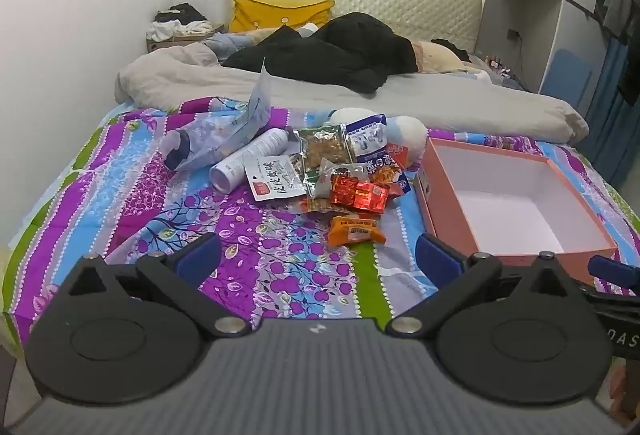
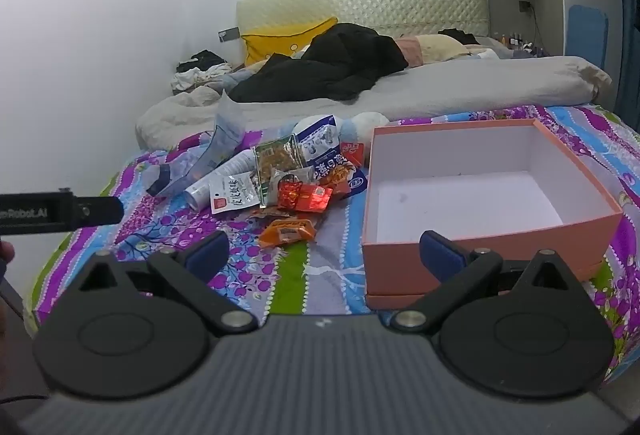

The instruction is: Organize snacks

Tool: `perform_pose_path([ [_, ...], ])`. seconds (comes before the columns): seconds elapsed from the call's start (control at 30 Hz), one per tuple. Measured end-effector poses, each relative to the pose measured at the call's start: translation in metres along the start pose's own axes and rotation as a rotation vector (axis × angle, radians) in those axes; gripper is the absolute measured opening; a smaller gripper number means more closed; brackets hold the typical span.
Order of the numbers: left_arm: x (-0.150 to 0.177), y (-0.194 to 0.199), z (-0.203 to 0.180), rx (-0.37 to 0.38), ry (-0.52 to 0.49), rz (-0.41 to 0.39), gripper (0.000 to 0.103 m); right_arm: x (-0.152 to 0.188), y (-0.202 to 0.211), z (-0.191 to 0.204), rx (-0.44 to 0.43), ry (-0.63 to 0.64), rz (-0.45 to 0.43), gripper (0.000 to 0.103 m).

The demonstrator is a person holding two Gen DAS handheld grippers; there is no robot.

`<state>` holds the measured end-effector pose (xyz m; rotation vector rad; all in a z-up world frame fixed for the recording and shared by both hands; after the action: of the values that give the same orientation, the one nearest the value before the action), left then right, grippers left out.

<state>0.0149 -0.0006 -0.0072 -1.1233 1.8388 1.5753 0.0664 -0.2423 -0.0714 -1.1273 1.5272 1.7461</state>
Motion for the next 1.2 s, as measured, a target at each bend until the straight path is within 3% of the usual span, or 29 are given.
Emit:
perform_pose_path([
  [1.2, 0.011, -0.01, 0.001, 0.035, -0.01, 0.047, 0.103, 0.012, 0.013, 0.011, 0.02, -0.015, 0.013, 0.103],
])
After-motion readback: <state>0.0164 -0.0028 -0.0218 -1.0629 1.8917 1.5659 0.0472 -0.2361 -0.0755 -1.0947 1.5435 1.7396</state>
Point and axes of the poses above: each gripper's, at about its wrist camera, not at the fingertips, and y roughly against the way its jaws point, z to its left, x to its underside, the point moved 1 cm from there along -y, roughly the way its jaws point, and after that the axes turned 11 degrees about y, right-handed, at the moved point
